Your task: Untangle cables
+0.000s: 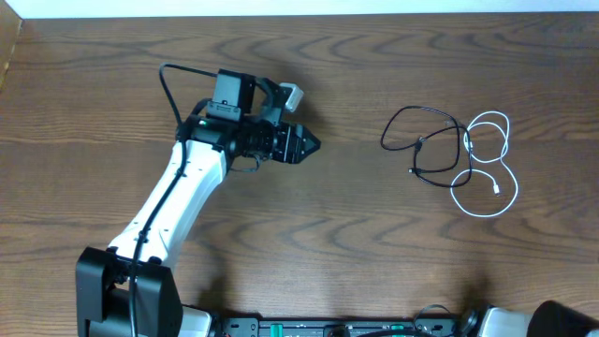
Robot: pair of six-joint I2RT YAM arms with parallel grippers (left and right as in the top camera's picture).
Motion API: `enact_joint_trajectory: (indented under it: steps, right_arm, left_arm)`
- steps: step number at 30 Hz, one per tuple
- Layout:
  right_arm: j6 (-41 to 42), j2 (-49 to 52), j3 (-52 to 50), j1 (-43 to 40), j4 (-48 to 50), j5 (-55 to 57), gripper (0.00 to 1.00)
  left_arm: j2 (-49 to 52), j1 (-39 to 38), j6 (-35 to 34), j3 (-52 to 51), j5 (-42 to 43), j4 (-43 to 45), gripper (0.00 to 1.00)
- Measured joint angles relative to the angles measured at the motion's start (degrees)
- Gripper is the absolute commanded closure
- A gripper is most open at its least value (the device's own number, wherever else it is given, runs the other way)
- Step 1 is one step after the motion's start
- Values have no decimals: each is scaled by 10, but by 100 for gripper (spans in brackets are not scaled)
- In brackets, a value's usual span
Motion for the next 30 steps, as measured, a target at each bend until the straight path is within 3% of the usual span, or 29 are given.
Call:
enact_joint_trajectory:
  steps: [11,22,30]
  right_arm:
    - [37,90,-1,-135,35,59,99]
    - [37,93,-2,-278,70,42,99]
    - [25,113,-1,-302,73,14,99]
  left_arm:
    - [0,-28,0,0,0,41,41]
    - [0,-46,0,0,-14,72,41]
    - [0,-51,0,-2,-40,86,41]
